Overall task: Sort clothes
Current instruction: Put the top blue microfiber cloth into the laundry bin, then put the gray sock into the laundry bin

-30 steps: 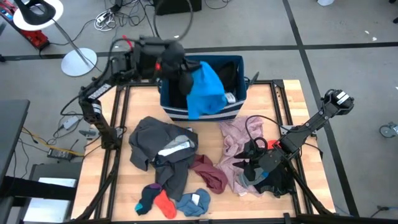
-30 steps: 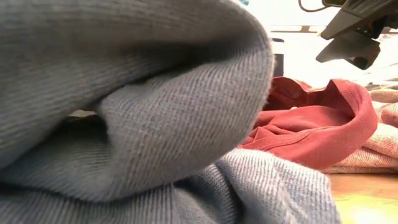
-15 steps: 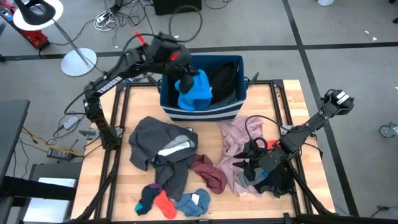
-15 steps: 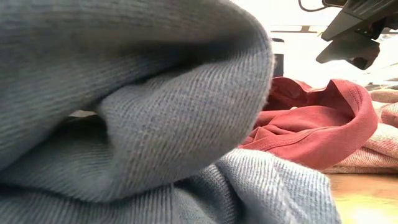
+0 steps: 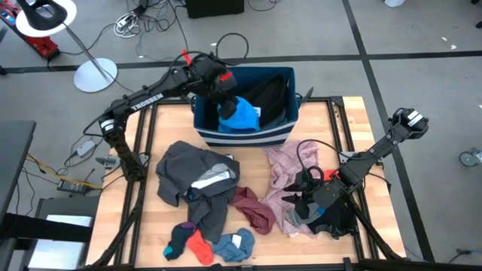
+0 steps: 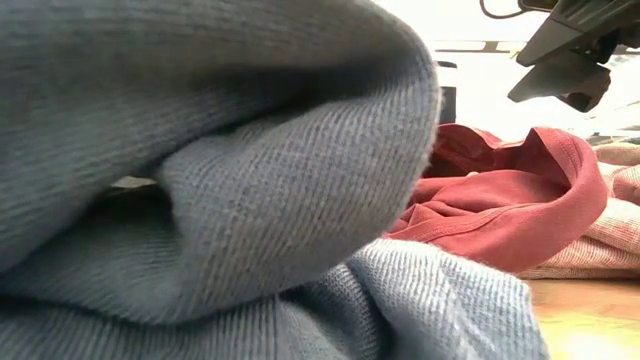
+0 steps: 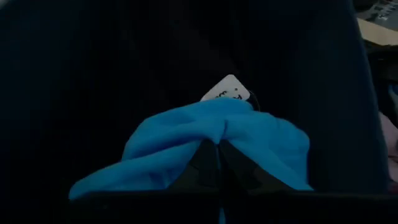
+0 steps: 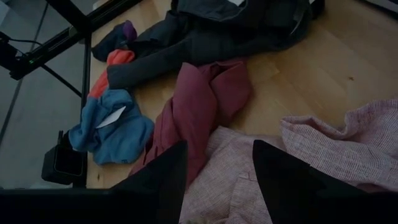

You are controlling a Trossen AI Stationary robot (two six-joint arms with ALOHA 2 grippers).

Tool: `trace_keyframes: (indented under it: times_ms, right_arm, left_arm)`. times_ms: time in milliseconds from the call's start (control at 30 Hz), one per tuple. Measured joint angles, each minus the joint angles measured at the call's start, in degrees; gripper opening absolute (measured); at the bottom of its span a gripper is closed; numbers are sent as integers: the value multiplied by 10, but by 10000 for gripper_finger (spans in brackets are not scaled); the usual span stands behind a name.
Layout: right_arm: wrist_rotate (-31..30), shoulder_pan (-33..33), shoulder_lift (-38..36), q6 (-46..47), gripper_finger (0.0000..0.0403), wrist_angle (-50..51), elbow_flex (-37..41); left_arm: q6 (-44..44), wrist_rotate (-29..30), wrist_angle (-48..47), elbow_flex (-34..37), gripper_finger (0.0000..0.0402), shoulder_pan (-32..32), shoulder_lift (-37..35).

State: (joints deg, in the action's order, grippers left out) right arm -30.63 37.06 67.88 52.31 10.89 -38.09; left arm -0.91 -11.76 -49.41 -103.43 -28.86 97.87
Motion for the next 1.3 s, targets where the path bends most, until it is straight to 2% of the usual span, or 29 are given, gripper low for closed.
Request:
trace_keyframes:
  times_ms: [133, 400, 700, 833, 967, 1167, 1300]
  right_arm:
    - [0, 0, 2, 0, 183, -1, 0]
    - [-6, 0, 5, 1, 183, -1, 0]
    - [-7, 0, 5, 1, 183, 0, 0]
    - [-7, 0, 5, 0, 183, 1, 0]
    - [-8, 0, 5, 0, 183, 1, 0]
    - [-9, 3, 5, 0, 183, 3, 0]
    - [-8, 3, 5, 0, 183, 5, 0]
  left_arm:
    - [11, 1, 34, 33, 3, -6, -1]
    - [30, -2, 60, 34, 40, -6, -1]
    - [76, -24, 111, 34, 125, -7, -1]
    - [80, -7, 105, 31, 152, -8, -1]
    - [106, 11, 68, 12, 156, -8, -2]
    - [55, 14, 4, 12, 156, 21, -74]
    - [45, 35, -3, 84, 156, 41, -171]
